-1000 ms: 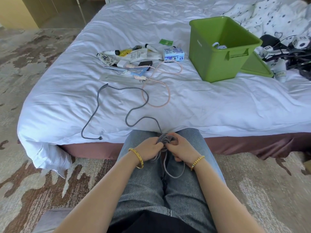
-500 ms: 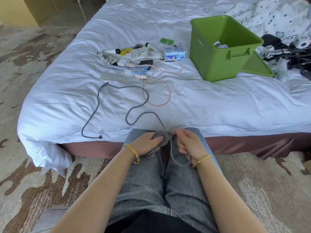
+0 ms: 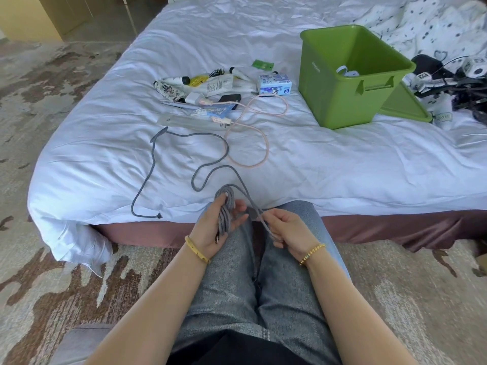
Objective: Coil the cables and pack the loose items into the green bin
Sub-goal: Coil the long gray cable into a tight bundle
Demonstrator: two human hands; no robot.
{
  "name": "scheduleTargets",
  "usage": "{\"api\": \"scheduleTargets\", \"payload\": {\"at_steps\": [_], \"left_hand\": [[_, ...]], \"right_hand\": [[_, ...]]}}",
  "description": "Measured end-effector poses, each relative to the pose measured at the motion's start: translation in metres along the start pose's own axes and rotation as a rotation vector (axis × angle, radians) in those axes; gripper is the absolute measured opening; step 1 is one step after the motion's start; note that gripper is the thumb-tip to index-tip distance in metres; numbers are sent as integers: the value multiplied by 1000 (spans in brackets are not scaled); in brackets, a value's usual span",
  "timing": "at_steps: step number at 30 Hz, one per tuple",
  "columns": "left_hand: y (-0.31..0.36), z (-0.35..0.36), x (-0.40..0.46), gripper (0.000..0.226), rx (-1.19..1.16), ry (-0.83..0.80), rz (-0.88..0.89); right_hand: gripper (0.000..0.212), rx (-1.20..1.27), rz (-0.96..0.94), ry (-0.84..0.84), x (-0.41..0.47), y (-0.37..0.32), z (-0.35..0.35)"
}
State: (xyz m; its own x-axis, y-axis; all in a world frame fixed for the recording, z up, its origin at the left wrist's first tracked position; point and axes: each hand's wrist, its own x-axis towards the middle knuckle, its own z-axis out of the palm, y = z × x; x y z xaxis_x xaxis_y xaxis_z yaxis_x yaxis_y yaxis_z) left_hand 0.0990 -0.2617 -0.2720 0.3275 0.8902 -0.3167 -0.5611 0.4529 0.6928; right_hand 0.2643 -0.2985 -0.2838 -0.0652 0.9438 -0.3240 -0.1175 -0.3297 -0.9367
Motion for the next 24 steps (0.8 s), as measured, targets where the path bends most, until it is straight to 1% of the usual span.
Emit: {"api": "scheduleTargets", "payload": {"at_steps": [3,5,8,11,12,14,16,18,19,20,21,23,24], "left_hand": [[-1,6,1,25,-168,30,7],[0,13,3,29,-189,21,-3],[2,23,5,33,-62,28,-13],[4,26,9,31,56,129,15],[5,25,11,29,64,164,35],[7,21,15,27,51,223,91],[10,14,17,25,36,265,169],[13,11,19,25,37,282,221],[13,11,19,25,33,280,229],[14,12,19,26,22,270,227],[13,15,20,27,3,257,219],[12,22,20,31,-44,239,196],[12,27,21,32,-61,240,183]], "right_hand": [[17,-191,-11,-70,-1,3,6],[15,-302,1,-119,-1,4,9],[14,-507,-13,-121,0,6,11],[7,-705,-65,-73,1,10,14],[13,-729,-84,-40,1,11,14],[24,-582,-106,75,1,9,12],[24,-398,-143,204,2,6,7],[19,-313,-135,268,4,5,3],[17,-258,-126,259,4,5,2],[14,-130,-122,229,4,5,2],[14,98,-119,185,3,3,1],[19,583,-131,84,1,-6,-3],[22,718,-148,61,-1,-11,-6]]}}
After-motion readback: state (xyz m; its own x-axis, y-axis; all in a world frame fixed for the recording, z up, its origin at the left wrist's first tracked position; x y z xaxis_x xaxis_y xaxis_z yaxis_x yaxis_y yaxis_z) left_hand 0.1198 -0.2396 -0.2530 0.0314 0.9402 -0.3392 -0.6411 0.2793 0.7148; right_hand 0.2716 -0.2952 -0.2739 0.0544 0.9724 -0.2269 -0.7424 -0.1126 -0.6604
